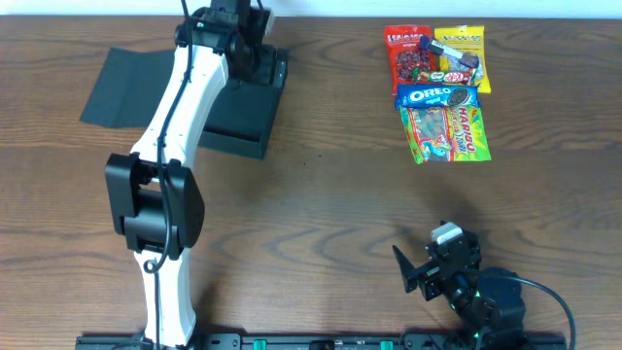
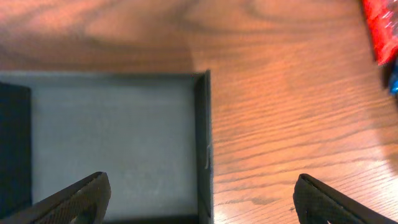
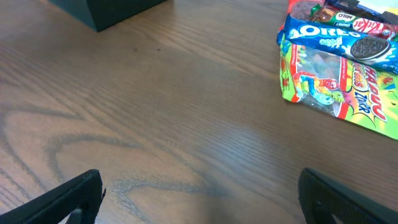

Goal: Pack container
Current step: 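Reach the left gripper to the black box and grip its edge, then drag the black box with the left gripper toward the table center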

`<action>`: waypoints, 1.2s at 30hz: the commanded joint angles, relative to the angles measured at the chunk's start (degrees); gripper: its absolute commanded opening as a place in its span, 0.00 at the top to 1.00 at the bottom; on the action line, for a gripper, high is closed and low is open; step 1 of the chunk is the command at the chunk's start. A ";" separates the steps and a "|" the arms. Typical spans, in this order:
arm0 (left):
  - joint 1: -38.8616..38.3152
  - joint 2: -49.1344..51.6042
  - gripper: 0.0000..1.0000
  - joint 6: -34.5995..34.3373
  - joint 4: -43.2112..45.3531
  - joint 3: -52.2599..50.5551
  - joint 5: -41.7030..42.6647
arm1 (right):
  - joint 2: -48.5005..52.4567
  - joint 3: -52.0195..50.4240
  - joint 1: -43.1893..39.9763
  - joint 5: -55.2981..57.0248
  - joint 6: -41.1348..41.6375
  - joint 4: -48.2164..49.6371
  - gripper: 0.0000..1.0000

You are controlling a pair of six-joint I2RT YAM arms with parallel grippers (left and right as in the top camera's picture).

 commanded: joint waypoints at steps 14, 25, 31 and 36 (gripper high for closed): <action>-1.53 2.12 0.61 3.23 -1.36 -10.86 -0.46 | -0.33 -0.20 0.59 -0.04 -0.42 -0.04 0.01; -6.69 2.12 0.94 14.97 -6.82 -10.91 -2.89 | -0.33 -0.20 0.59 -0.04 -0.42 -0.04 0.01; -9.77 2.12 0.94 23.28 -13.92 -10.91 -5.25 | -0.33 -0.20 0.59 -0.04 -0.42 -0.04 0.01; -13.90 2.10 0.94 27.76 -18.91 -10.91 -5.53 | -0.33 -0.20 0.59 -0.04 -0.42 -0.02 0.01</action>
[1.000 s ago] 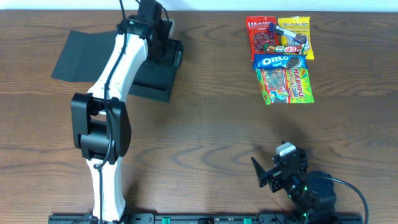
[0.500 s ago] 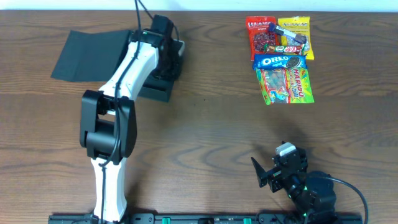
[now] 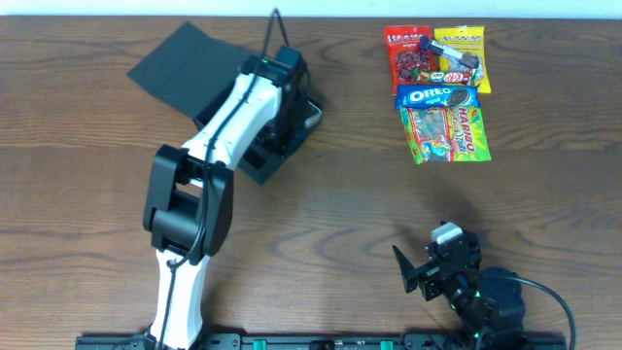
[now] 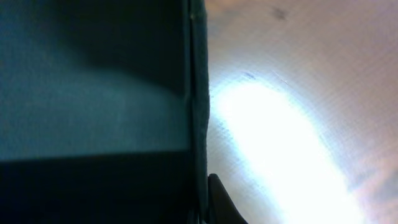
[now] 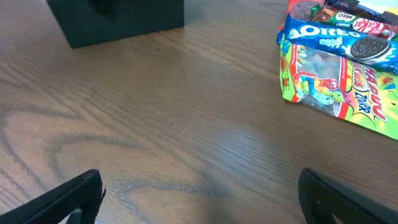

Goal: Pack container
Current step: 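Drag the black box with the left gripper toward the table center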

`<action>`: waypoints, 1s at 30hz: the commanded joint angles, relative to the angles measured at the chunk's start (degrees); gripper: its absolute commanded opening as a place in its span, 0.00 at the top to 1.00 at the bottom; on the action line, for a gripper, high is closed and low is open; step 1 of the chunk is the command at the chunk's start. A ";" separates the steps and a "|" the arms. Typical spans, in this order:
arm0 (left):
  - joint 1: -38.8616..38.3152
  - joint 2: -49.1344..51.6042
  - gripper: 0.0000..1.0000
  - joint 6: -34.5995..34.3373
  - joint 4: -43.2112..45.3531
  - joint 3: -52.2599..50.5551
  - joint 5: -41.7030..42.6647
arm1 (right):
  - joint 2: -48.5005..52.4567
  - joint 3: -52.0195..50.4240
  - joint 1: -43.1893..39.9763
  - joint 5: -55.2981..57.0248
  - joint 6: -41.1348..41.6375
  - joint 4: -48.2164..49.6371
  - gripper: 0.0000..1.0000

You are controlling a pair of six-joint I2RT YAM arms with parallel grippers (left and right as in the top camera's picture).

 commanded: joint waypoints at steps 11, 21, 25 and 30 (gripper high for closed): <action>-16.46 0.55 0.94 5.25 -4.68 -0.26 -17.59 | -0.33 -0.20 0.59 -0.04 -0.42 -0.04 0.01; -20.46 0.42 0.87 1.81 -4.09 -0.24 -27.45 | -0.33 -0.20 0.59 -0.04 -0.42 -0.04 0.01; -20.46 -0.57 0.36 0.44 -4.66 -0.04 -18.40 | -0.33 -0.20 0.59 -0.04 -0.42 -0.04 0.01; -20.41 -3.78 0.05 -0.52 -5.31 1.92 -12.15 | -0.33 -0.20 0.59 -0.04 -0.42 -0.04 0.01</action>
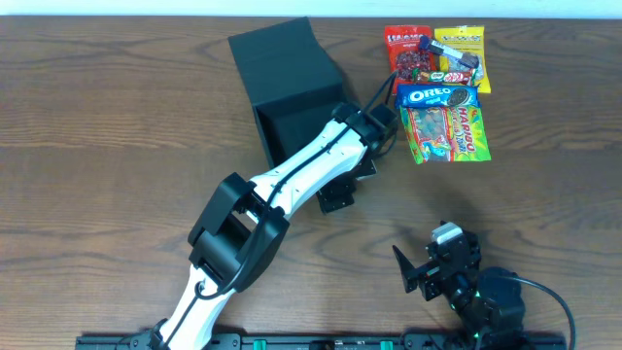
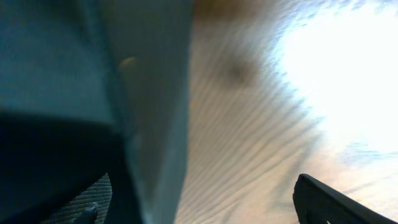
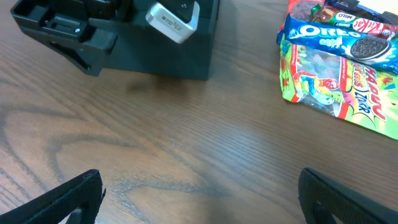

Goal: Pack container
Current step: 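Drag the black box with the left gripper toward the table center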

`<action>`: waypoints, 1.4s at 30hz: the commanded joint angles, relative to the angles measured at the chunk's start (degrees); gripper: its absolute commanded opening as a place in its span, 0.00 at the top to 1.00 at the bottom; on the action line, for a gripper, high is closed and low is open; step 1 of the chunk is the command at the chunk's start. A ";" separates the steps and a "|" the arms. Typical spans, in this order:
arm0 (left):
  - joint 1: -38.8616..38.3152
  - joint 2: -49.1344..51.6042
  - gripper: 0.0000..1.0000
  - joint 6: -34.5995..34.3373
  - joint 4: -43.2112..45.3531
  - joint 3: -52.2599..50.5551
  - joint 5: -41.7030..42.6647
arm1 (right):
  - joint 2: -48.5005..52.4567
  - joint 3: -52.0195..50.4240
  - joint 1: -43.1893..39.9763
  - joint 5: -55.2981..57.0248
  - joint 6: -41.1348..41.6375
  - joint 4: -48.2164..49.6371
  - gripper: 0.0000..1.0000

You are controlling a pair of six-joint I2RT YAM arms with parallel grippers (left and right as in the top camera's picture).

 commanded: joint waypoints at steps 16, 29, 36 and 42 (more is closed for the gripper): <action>22.21 -20.31 0.05 -46.60 2.75 1.03 5.68 | -0.33 -0.20 0.59 -0.04 -0.42 -0.04 0.01; 24.17 -19.96 0.05 -54.62 23.80 -20.92 12.59 | -0.33 -0.20 0.59 -0.04 -0.42 -0.04 0.01; 24.13 -19.58 0.33 -55.67 33.44 -28.06 12.48 | -0.33 -0.20 0.59 -0.04 -0.42 -0.04 0.01; 24.13 -17.53 0.59 -55.67 35.08 -29.29 12.50 | -0.33 -0.20 0.59 -0.04 -0.42 -0.04 0.01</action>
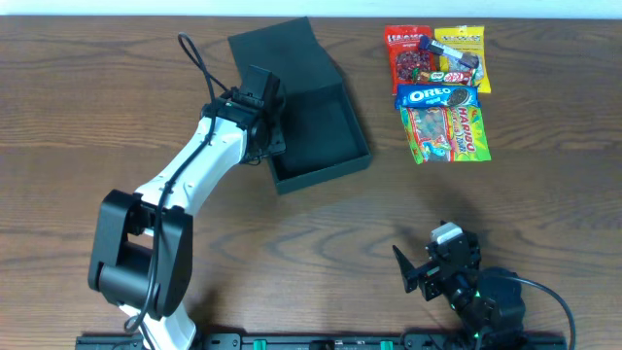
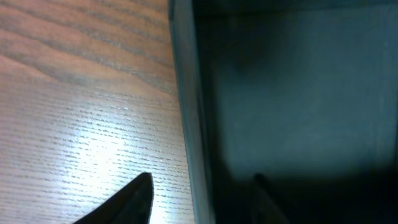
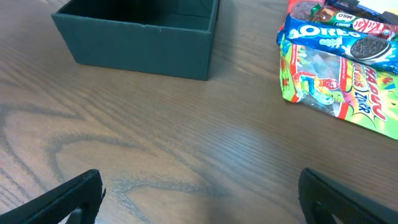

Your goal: Pack container

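Note:
A black open box (image 1: pixel 321 136) sits at the table's far middle, its lid (image 1: pixel 280 53) hinged back behind it. My left gripper (image 1: pixel 264 131) straddles the box's left wall (image 2: pixel 186 124). One finger (image 2: pixel 134 199) is outside over the wood, the other inside the box, with small gaps on both sides, so it is open. Right of the box lie the snacks: an Oreo pack (image 1: pixel 437 96), a Haribo bag (image 1: pixel 449 133), a red bag (image 1: pixel 408 53) and a yellow bag (image 1: pixel 465 41). My right gripper (image 3: pixel 202 193) rests open at the near right, holding nothing.
Small chocolate bars (image 1: pixel 457 63) lie on top of the red and yellow bags. In the right wrist view the box (image 3: pixel 143 37) stands far left and the Oreo pack (image 3: pixel 339 40) far right, with bare wood (image 3: pixel 186 124) between.
My left gripper was at the box's right side near the snacks and is now at its left wall, fingers closer together. The box has shifted slightly. The right arm has not moved.
The box first lay at the far left with its lid flat and my left gripper open above it. Then the gripper was on its right wall with the box turned and shifted right. Later the box stood beside the snacks, where it rests now.

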`<action>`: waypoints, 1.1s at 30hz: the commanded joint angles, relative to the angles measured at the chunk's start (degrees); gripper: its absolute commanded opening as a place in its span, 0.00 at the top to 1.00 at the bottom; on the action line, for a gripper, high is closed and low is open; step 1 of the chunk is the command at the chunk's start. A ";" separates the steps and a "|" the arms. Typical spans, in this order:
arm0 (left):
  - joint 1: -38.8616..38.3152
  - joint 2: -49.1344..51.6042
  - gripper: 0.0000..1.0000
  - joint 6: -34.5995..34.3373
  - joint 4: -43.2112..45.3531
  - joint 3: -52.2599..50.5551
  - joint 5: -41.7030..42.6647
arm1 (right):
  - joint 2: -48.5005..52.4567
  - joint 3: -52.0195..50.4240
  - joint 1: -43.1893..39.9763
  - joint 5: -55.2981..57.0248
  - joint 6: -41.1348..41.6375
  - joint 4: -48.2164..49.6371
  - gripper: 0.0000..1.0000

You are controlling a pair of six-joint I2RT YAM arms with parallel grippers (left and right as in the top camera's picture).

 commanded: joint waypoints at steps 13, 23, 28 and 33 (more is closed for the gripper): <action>-0.02 1.92 0.94 5.25 1.29 -0.76 -4.79 | -0.33 -0.20 0.59 -0.04 -0.42 -0.04 0.01; -0.02 1.92 0.94 15.58 0.42 -0.74 -7.76 | -0.33 -0.20 0.59 -0.04 -0.42 -0.04 0.01; -0.02 1.92 0.94 17.16 0.44 -0.74 -7.74 | -0.33 -0.20 0.59 -0.04 -0.42 -0.02 0.01; -0.02 1.92 0.94 18.95 0.94 -0.74 -8.94 | -0.33 -0.20 0.59 -0.04 -0.42 -0.04 0.01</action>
